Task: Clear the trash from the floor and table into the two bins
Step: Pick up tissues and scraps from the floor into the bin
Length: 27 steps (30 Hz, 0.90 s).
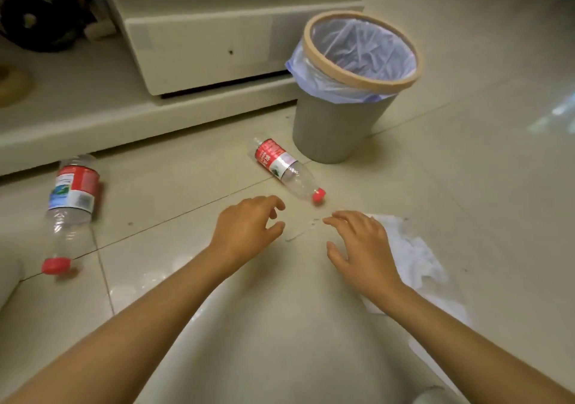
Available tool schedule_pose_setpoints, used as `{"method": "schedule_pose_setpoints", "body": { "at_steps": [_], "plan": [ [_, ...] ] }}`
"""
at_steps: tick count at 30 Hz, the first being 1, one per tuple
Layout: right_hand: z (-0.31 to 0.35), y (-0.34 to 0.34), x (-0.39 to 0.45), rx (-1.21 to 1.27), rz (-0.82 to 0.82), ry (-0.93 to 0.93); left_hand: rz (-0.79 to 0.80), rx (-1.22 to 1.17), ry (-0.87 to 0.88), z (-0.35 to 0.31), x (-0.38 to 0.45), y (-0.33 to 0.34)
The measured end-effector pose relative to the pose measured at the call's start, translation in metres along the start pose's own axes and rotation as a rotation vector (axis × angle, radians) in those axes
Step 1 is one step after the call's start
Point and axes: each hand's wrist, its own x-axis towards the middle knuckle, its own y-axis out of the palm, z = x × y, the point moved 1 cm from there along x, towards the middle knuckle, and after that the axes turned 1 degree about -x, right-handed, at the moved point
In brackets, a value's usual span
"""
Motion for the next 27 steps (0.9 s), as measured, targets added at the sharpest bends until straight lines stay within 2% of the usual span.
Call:
{"method": "schedule_pose_setpoints", "body": {
  "at_steps": [6,11,15,19,24,27],
  "plan": [
    [-0.068,0.010,-0.037,-0.011,-0.007,0.189,0.153,-0.095,0.104,-0.056,0.032,0.076],
    [-0.109,0.027,-0.059,-0.003,0.028,0.325,0.231,-0.096,0.160,-0.077,0.048,0.122],
    [-0.131,0.034,-0.071,0.019,0.071,0.381,0.295,-0.164,0.159,-0.081,0.056,0.150],
    [-0.145,0.034,-0.080,0.083,0.094,0.409,0.390,-0.140,0.260,-0.099,0.064,0.172],
    [-0.156,0.021,-0.092,0.117,-0.054,0.487,0.456,-0.058,0.363,-0.144,0.074,0.198],
    [-0.168,0.015,-0.106,0.184,-0.106,0.564,0.427,0.076,0.390,-0.161,0.081,0.210]
  ]
}}
